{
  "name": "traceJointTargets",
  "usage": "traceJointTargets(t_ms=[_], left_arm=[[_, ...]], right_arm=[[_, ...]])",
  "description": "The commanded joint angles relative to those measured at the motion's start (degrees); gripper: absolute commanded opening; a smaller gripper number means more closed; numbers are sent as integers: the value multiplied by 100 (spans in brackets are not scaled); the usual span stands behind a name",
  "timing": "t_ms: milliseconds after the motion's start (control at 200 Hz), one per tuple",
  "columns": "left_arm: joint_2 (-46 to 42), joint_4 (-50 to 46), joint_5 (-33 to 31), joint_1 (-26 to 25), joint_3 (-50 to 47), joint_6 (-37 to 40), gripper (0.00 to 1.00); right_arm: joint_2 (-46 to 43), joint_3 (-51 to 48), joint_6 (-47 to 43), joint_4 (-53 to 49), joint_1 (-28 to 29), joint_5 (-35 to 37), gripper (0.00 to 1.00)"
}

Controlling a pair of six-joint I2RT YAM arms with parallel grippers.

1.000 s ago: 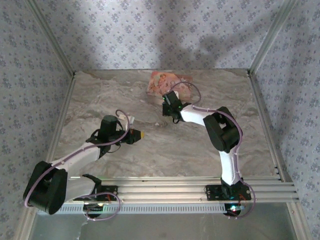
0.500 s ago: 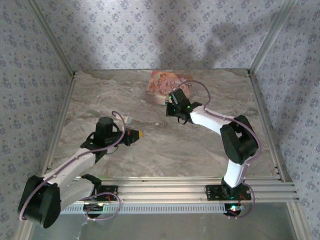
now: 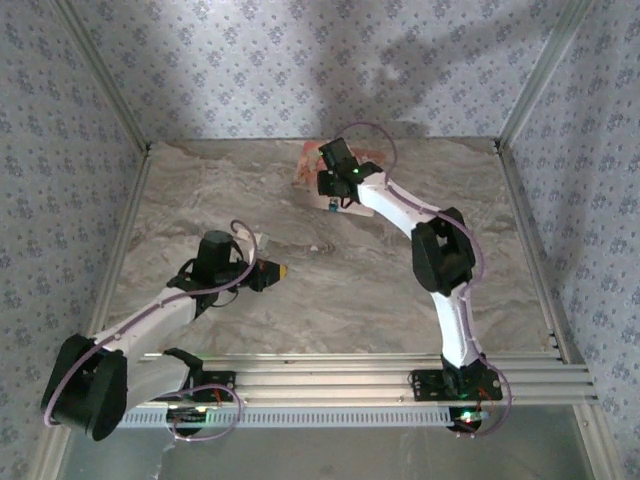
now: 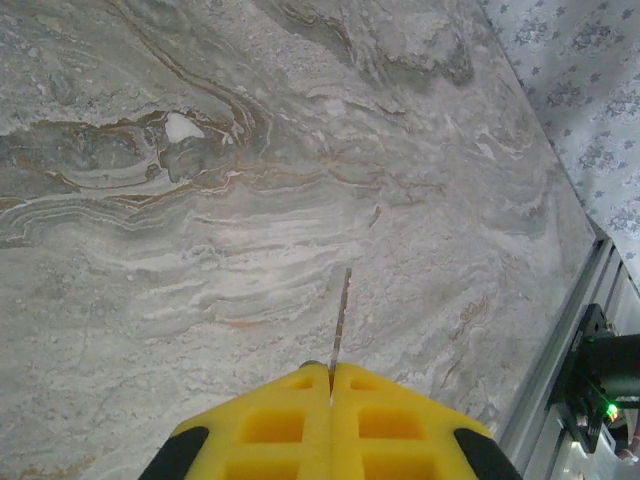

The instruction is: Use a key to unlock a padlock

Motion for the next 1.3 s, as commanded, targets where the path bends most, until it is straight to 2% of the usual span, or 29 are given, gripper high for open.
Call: traceJointTargets(t_ms=[0,205,565,1099,1294], left_arm=[[78,-150,76,-45,312,227,0],[170,-201,32,-36,367,264,0],[106,-141,94,-41,313,142,0],[-519,-248,23,-54,-80,9,0],[-502,-215,41,-63,-83,9,0]], right_arm=[[472,544,-236,-641,-257,-325,42],[473,333,-260,-476,-471,-789,38],[-421,-1857,-491,82,-350,-1252,32],[-2232,-4406,-1043,58,393,-1080,27],[-3099,-4842,-1105,-510,265,-697,30]])
